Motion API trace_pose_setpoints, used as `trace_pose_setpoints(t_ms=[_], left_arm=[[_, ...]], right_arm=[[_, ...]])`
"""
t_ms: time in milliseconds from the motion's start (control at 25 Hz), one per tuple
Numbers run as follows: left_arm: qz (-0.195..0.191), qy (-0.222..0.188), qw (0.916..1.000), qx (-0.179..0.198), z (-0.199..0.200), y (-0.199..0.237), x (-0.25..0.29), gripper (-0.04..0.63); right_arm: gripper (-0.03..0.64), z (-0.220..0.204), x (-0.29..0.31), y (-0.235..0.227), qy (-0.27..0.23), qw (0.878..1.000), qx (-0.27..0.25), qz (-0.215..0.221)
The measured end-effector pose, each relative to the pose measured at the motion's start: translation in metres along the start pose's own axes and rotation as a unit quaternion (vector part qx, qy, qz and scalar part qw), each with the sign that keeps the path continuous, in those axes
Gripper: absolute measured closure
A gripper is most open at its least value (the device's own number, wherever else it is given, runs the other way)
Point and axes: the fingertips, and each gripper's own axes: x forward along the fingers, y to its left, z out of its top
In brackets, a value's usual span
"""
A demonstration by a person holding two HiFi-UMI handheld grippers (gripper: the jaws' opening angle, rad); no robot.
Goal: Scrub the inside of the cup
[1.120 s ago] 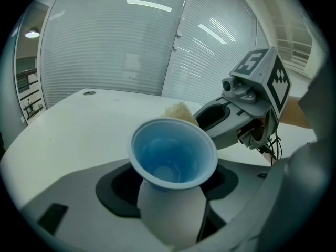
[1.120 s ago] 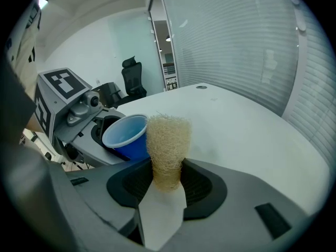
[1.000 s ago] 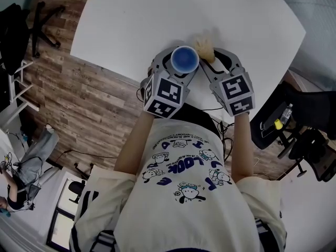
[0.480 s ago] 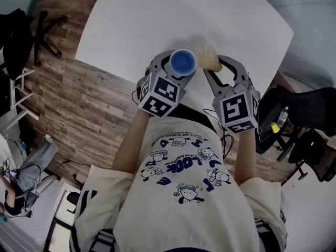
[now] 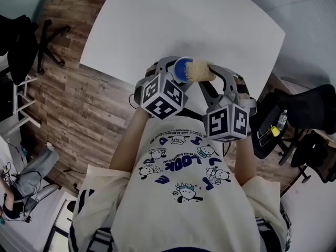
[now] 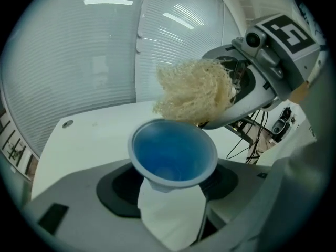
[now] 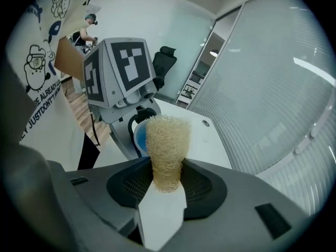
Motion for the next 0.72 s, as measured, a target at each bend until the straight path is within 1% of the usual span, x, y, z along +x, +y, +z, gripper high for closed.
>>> trace_pose_setpoints(t_ms=[160, 480, 600, 720], left_arm=[[0.001, 0.008, 0.9996, 0.028, 0.001, -0.003, -0.002, 0.262], [0.005, 0.008, 0.9987, 0.050, 0.008, -0.008, -0.006, 0.264], [0.011, 0.018, 0.9975, 0.068, 0.005, -0.007, -0.007, 0.264], [0.019, 0.034, 0.9952, 0.090, 0.002, -0.007, -0.006, 0.264]], right_arm=[[0.434, -0.011, 0.001, 0.004, 0.021, 1.000, -0.019, -0.005], [0.434, -0.022, 0.003, 0.004, 0.036, 0.999, -0.019, 0.000], [0.434, -0.025, 0.008, 0.007, 0.042, 0.999, -0.024, 0.008], [0.434, -0.030, 0.014, 0.012, 0.055, 0.997, -0.043, 0.015]])
